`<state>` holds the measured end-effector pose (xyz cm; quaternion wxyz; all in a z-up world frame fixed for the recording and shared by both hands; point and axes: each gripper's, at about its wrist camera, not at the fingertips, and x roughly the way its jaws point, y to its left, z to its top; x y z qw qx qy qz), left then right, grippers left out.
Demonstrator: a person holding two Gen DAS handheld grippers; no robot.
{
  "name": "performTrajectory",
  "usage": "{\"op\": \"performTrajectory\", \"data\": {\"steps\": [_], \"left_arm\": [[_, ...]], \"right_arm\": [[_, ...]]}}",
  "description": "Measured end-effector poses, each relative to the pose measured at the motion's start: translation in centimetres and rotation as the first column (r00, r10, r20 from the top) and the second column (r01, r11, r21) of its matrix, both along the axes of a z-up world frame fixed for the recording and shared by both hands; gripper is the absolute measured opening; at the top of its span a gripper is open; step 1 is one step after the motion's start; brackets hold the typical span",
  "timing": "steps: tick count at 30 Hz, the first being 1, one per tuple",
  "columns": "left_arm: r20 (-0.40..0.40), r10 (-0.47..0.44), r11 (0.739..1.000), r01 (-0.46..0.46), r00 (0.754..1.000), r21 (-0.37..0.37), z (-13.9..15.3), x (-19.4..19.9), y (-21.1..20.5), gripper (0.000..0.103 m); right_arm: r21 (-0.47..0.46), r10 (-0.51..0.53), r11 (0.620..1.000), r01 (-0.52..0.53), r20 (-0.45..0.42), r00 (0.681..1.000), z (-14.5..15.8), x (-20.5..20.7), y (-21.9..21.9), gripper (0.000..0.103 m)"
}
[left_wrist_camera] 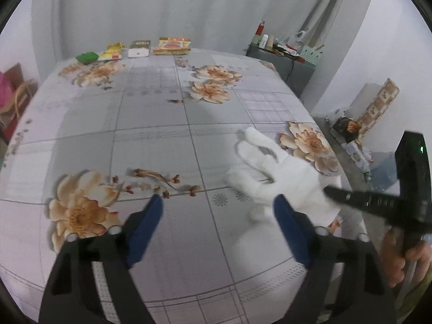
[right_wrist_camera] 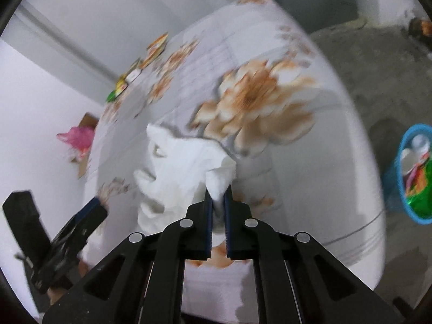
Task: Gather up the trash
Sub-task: 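Grasp the glove with the left gripper while the right gripper holds it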
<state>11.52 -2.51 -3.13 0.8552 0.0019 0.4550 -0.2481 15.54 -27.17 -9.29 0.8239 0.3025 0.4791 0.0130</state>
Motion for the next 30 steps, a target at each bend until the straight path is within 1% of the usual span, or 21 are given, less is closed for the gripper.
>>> {"op": "performTrajectory", "data": {"steps": [1,3,4,8,9,13,18,22,30], "left_arm": [[-0.009,-0.001,1.000,0.001,1.000,-0.004,-0.1,0.0,-0.1,0.068],[-0.015,-0.007,1.000,0.007,1.000,0.004,-0.3,0.1,-0.5,0.062],[-0.010,-0.010,1.000,0.010,1.000,0.021,-0.4,0.1,-0.7,0.059],[0.028,-0.033,0.992,0.029,0.999,0.125,-1.0,-0.1,-2.2,0.052],[0.032,-0.040,0.987,0.034,0.999,0.156,-1.3,-0.1,-2.7,0.047],[0.028,-0.053,0.977,0.045,0.998,0.210,-2.2,-0.1,-3.4,0.035],[0.054,-0.074,0.968,0.058,0.996,0.243,-2.3,-0.3,-3.9,0.030],[0.062,-0.080,0.965,0.062,0.995,0.256,-2.3,-0.4,-4.1,0.027],[0.071,-0.082,0.961,0.060,0.994,0.272,-2.3,-0.6,-4.5,0.026]], "right_arm": [[0.008,0.010,1.000,-0.009,-0.004,1.000,-0.1,-0.1,0.3,0.006],[0.025,0.022,0.999,-0.021,-0.008,1.000,-0.3,-0.3,0.7,0.006],[0.031,0.025,0.999,-0.025,-0.010,1.000,-0.3,-0.4,0.8,0.006],[0.042,0.029,0.999,-0.028,-0.014,0.999,-0.2,-0.4,1.2,0.006],[0.043,0.028,0.999,-0.027,-0.015,0.999,-0.2,-0.4,1.3,0.006],[0.047,0.027,0.999,-0.026,-0.018,0.999,-0.1,-0.3,1.3,0.006],[0.054,0.025,0.998,-0.024,-0.016,1.000,-0.2,-0.3,1.3,0.006],[0.062,0.024,0.998,-0.023,-0.015,1.000,-0.2,-0.2,1.2,0.006],[0.079,0.020,0.997,-0.020,-0.011,1.000,-0.2,-0.6,0.8,0.006]]}}
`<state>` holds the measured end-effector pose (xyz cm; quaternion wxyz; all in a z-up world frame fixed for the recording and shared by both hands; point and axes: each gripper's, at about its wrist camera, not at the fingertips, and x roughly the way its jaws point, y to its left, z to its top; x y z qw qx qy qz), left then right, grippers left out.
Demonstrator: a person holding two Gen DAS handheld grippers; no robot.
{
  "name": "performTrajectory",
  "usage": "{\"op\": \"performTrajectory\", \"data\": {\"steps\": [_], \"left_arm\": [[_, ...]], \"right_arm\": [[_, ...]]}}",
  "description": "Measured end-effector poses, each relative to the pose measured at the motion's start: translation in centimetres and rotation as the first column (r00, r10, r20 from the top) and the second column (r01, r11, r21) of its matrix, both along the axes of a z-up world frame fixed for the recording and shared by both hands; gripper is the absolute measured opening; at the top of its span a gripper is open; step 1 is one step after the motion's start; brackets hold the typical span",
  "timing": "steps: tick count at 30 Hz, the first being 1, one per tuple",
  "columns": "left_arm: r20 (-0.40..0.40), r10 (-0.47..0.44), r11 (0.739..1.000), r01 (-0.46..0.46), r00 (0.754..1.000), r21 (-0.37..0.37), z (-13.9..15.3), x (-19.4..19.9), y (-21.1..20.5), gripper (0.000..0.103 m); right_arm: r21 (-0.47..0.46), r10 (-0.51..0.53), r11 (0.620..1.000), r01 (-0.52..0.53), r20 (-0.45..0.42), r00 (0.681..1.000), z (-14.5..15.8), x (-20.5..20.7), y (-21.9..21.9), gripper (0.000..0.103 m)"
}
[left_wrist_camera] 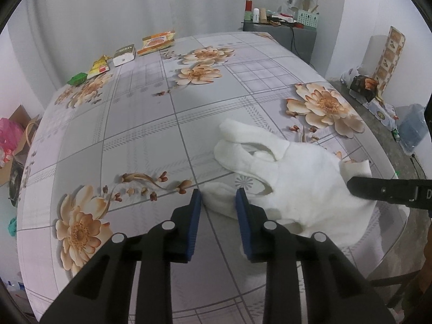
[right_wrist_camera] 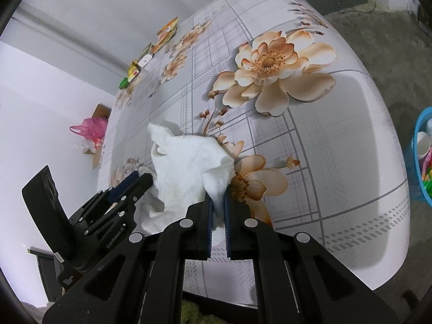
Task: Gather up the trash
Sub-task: 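Grasp the glove with the left gripper while the right gripper holds it, then open the left gripper, carry the glove over the wastebasket with the right gripper and release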
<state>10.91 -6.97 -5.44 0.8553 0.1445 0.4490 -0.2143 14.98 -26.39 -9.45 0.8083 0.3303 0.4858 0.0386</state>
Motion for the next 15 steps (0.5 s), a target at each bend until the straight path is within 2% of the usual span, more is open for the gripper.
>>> {"op": "performTrajectory", "data": {"steps": [9,15], "left_arm": [[0.010,-0.001,1.000,0.001,1.000,0.006,0.0,-0.1,-0.1,0.026],[0.014,0.000,1.000,0.000,1.000,0.002,0.1,-0.2,-0.2,0.026]], "right_arm": [[0.045,-0.011,0.999,0.011,0.006,1.000,-0.2,-0.4,-0.6,0.006],[0.107,-0.034,0.994,0.032,0.016,0.999,-0.3,-0.8,-1.5,0.006]]}}
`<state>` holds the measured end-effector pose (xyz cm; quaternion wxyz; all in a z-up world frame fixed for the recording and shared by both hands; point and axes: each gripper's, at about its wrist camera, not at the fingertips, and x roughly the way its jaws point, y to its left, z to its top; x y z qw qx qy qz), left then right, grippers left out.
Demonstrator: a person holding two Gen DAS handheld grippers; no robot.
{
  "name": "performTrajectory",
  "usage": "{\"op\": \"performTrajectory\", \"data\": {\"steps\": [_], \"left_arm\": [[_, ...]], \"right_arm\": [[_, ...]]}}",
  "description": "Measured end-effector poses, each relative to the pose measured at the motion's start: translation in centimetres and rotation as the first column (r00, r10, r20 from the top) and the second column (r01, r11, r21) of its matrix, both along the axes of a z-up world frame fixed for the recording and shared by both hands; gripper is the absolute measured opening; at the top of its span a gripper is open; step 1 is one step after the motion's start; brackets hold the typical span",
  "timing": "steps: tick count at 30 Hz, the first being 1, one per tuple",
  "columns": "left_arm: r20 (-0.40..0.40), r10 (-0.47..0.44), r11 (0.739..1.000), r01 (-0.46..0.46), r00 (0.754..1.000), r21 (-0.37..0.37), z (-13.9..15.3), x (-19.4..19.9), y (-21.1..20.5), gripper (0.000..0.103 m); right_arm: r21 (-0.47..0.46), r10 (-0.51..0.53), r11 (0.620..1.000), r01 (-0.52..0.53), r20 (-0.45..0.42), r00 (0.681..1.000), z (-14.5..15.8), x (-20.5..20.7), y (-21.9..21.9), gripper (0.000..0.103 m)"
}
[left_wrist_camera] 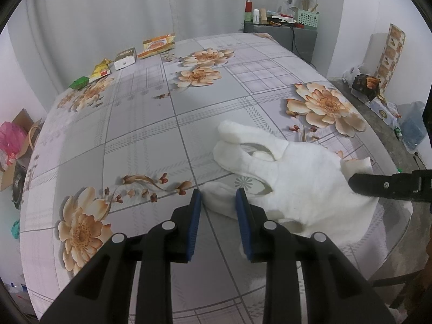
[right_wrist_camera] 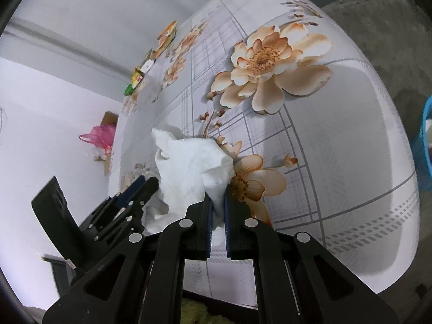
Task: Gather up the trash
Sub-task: 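Open the left gripper, carry the glove over the wastebasket with the right gripper and release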
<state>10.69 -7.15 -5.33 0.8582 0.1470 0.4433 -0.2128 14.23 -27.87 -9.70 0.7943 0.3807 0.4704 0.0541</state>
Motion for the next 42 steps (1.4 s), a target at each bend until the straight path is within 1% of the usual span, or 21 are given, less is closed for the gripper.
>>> {"op": "performTrajectory", "data": {"steps": [2,4,7,8,10,11,15,17,20,23,27,29,30,31,32,33,34,35,38,39,42], "left_arm": [[-0.022,-0.002,0.997,0.000,1.000,-0.076,0.6,0.1,0.5,0.026],[-0.009,0.000,0.992,-0.001,1.000,-0.129,1.6,-0.1,0.9,0.027],[0.016,-0.010,0.982,0.013,1.000,-0.186,2.9,-0.3,1.0,0.036],[0.020,-0.013,0.980,0.017,1.000,-0.198,3.2,-0.4,0.9,0.038],[0.031,-0.026,0.974,0.032,0.999,-0.225,3.8,-0.7,0.6,0.049],[0.038,-0.030,0.972,0.038,0.999,-0.232,4.1,-0.9,0.5,0.051],[0.060,-0.071,0.971,0.083,0.996,-0.226,4.7,-1.6,-0.9,0.067],[0.069,-0.084,0.971,0.097,0.994,-0.219,4.8,-2.0,-1.5,0.070],[0.086,-0.099,0.971,0.115,0.991,-0.209,5.1,-2.6,-2.2,0.076],[0.099,-0.110,0.973,0.127,0.989,-0.194,5.3,-3.0,-2.9,0.080],[0.105,-0.111,0.977,0.128,0.988,-0.173,5.2,-3.2,-3.4,0.083],[0.104,-0.112,0.978,0.128,0.988,-0.164,5.1,-3.3,-3.6,0.084],[0.102,-0.113,0.978,0.129,0.988,-0.161,5.1,-3.3,-3.7,0.084],[0.102,-0.113,0.979,0.128,0.988,-0.161,5.1,-3.3,-3.8,0.085],[0.100,-0.112,0.978,0.128,0.989,-0.162,5.1,-3.3,-3.8,0.086],[0.096,-0.111,0.978,0.126,0.989,-0.164,5.1,-3.3,-3.8,0.087],[0.096,-0.110,0.979,0.124,0.989,-0.164,5.1,-3.3,-3.8,0.088],[0.098,-0.106,0.979,0.121,0.989,-0.165,5.2,-3.4,-3.7,0.089],[0.110,-0.094,0.979,0.111,0.989,-0.168,5.4,-3.5,-3.4,0.092],[0.112,-0.090,0.979,0.109,0.990,-0.172,5.4,-3.6,-3.3,0.092],[0.116,-0.075,0.977,0.096,0.990,-0.188,5.9,-3.8,-2.8,0.095]], "right_arm": [[-0.012,-0.032,0.999,0.032,0.060,0.998,1.7,-0.7,-1.0,0.005],[-0.038,-0.080,0.996,0.085,0.127,0.989,3.9,-1.9,-2.6,0.005],[-0.073,-0.177,0.978,0.196,0.211,0.961,7.5,-4.5,-6.2,0.005],[-0.095,-0.221,0.964,0.248,0.234,0.947,8.8,-5.8,-7.6,0.005],[-0.122,-0.288,0.937,0.329,0.266,0.920,10.5,-8.0,-10.0,0.005],[-0.136,-0.321,0.920,0.368,0.280,0.905,11.2,-9.2,-11.2,0.005],[-0.219,-0.454,0.826,0.520,0.290,0.842,12.3,-14.0,-16.0,0.005],[-0.251,-0.516,0.781,0.572,0.258,0.817,11.3,-15.4,-18.4,0.005],[-0.261,-0.574,0.752,0.606,0.194,0.795,8.8,-16.4,-21.2,0.005],[-0.301,-0.621,0.723,0.622,0.112,0.776,5.0,-16.0,-23.7,0.005],[-0.328,-0.692,0.675,0.661,0.029,0.721,-0.7,-16.6,-27.0,0.006],[-0.399,-0.735,0.628,0.668,-0.023,0.678,-3.7,-16.5,-28.6,0.011],[-0.418,-0.748,0.615,0.668,-0.042,0.663,-4.7,-16.7,-28.9,0.015],[-0.441,-0.760,0.605,0.663,-0.070,0.647,-6.0,-16.9,-29.4,0.029],[-0.464,-0.771,0.594,0.657,-0.094,0.630,-7.0,-16.9,-29.8,0.035],[-0.495,-0.789,0.574,0.652,-0.123,0.602,-7.9,-17.3,-30.2,0.042],[-0.510,-0.801,0.562,0.651,-0.140,0.582,-8.3,-17.7,-30.2,0.042],[-0.509,-0.805,0.558,0.655,-0.140,0.577,-8.3,-18.0,-30.0,0.042],[-0.524,-0.787,0.561,0.641,-0.098,0.609,-6.5,-18.6,-27.8,0.046],[-0.535,-0.775,0.565,0.629,-0.081,0.627,-5.6,-18.5,-27.2,0.047],[-0.547,-0.704,0.588,0.595,0.016,0.710,-1.4,-17.9,-23.5,0.056]]}}
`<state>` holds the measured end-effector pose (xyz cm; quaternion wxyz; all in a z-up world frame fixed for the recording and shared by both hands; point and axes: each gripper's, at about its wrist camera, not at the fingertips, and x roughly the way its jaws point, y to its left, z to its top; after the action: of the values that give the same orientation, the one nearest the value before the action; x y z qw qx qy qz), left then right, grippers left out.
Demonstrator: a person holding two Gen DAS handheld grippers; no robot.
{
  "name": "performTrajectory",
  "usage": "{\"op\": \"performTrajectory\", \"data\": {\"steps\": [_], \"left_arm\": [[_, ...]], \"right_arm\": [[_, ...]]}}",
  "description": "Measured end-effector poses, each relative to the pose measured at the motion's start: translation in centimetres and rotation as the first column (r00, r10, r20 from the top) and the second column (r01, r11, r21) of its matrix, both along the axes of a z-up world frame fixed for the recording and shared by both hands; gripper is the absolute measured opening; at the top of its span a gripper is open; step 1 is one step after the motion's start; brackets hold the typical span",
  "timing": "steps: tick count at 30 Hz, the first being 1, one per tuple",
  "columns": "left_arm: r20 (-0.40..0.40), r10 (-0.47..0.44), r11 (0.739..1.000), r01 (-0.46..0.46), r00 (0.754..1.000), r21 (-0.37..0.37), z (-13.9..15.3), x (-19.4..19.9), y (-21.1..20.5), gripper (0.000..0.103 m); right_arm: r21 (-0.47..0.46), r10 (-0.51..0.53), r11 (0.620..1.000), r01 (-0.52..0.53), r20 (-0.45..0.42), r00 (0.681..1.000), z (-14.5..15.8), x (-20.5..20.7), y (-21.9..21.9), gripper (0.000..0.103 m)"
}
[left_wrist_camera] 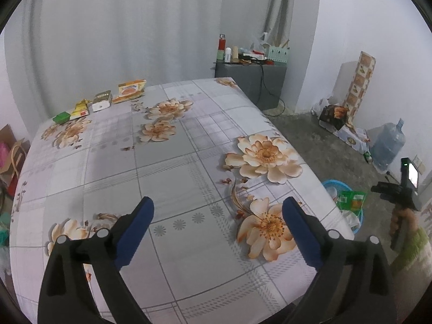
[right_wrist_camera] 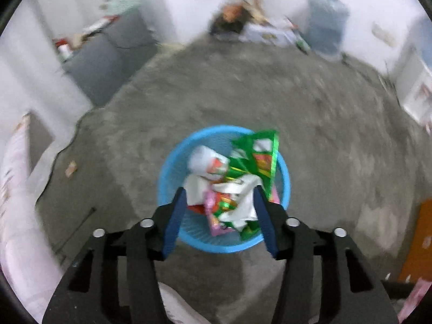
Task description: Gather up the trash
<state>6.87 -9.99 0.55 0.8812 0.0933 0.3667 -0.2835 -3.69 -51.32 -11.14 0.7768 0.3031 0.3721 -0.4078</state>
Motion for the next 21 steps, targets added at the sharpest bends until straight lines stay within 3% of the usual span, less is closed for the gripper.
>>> {"op": "performTrajectory", "data": {"steps": [4,10,16,21], "left_arm": [[0.033,0.042,0.998,-0.041,0.999,-0.037,1.5,-1.0,1.2,0.097],[0.072,0.094,0.992,-0.088,0.993,-0.085,4.0,-3.1,3.7,0.097],[0.087,0.207,0.978,-0.203,0.974,-0.047,5.4,-5.3,6.2,0.097],[0.116,0.285,0.959,-0.283,0.951,-0.030,6.2,-6.9,7.6,0.097]], "right_arm": [[-0.115,0.175,0.980,-0.164,0.094,0.980,6.0,0.9,6.4,0.074],[-0.296,0.418,0.885,-0.358,0.168,0.893,13.0,2.1,16.0,0.095],[-0.412,0.574,0.773,-0.483,0.130,0.808,15.7,2.8,24.1,0.095],[-0.401,0.623,0.744,-0.534,0.128,0.772,16.0,3.0,27.7,0.095]]}}
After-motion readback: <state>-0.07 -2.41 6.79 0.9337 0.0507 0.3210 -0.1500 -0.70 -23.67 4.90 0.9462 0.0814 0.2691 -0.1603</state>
